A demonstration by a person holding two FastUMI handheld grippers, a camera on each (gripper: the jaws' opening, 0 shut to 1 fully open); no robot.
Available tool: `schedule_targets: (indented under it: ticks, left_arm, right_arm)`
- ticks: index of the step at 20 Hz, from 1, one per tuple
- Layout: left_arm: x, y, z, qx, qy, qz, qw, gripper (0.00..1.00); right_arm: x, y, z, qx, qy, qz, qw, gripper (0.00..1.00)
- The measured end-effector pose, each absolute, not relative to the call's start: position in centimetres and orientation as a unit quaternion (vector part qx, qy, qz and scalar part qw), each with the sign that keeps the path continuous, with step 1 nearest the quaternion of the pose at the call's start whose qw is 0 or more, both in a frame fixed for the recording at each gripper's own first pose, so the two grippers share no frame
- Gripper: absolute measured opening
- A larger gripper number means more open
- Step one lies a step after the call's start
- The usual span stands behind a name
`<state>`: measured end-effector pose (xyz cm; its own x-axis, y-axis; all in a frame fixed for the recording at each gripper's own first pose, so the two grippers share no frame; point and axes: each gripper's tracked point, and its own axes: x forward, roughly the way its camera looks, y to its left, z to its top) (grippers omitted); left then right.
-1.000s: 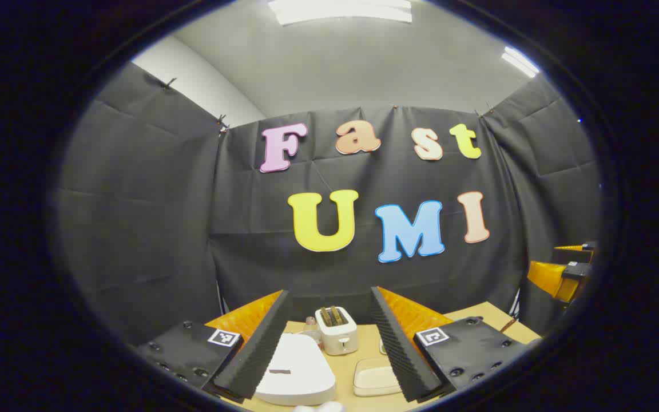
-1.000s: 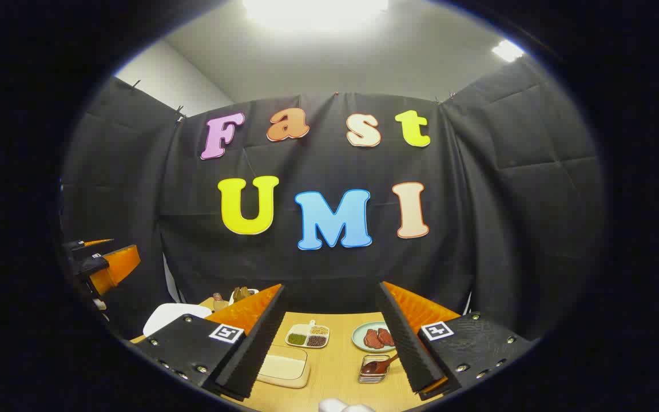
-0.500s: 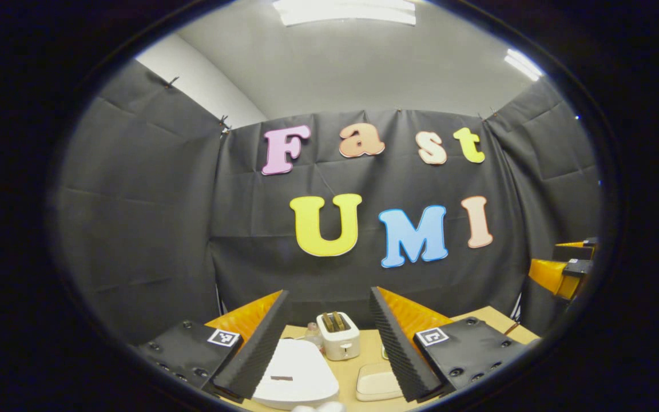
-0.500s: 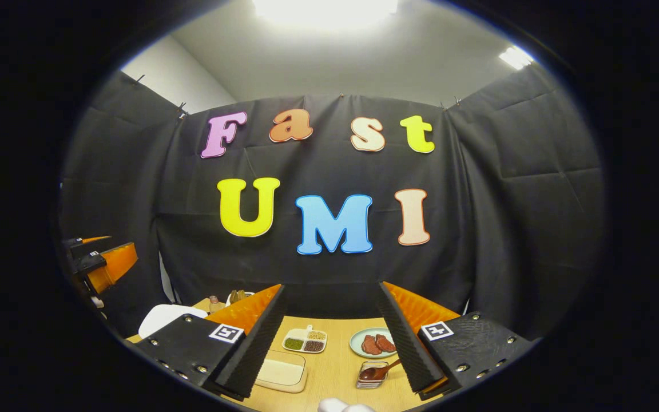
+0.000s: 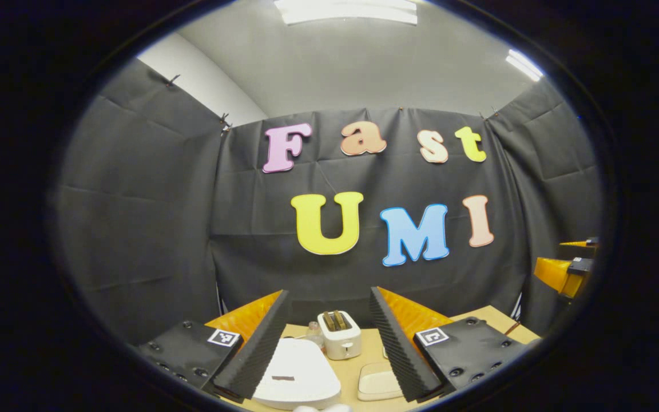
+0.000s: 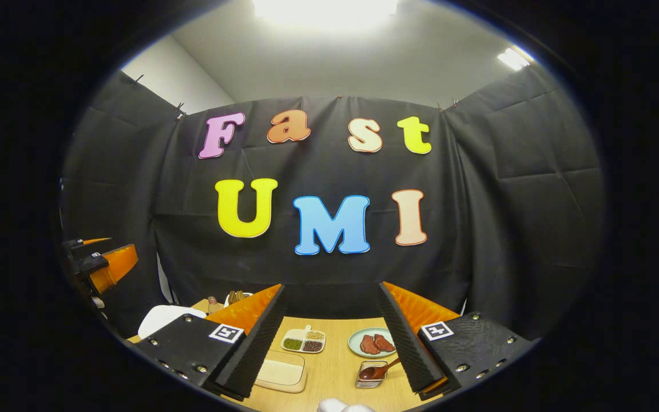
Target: Close the left gripper, press the button to open the rice cooker; take a wooden spoon from the chopstick holder with the right hand, scoop a spoonful of rice and pour it into the rice cooker, then put the wooden spoon back into the chopstick holder.
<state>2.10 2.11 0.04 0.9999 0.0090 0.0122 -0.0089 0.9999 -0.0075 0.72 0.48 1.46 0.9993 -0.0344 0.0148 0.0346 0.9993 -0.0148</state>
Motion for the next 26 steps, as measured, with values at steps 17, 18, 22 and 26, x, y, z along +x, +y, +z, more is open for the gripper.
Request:
schedule_targets:
  ticks: [17,18,22,26]
  left_arm:
    - [2.4,5.3,-3.1,-0.031,0.029,0.023,0.999,0.09]
    - [2.3,5.8,-3.4,-0.034,0.031,0.031,0.998,0.09]
    - [3.6,8.1,-4.9,-0.014,0.035,0.057,0.998,0.08]
    - [6.2,10.5,-10.3,-0.023,0.078,0.089,0.993,0.08]
  right_arm:
    - [0.1,0.7,0.2,-0.01,0.012,-0.025,1.0,0.97]
    - [0.1,0.6,0.2,-0.011,0.012,-0.027,1.0,0.97]
    - [0.1,0.8,0.0,-0.023,0.021,-0.031,0.999,0.97]
    - [-0.2,1.3,-0.1,-0.035,0.027,-0.033,0.998,0.97]
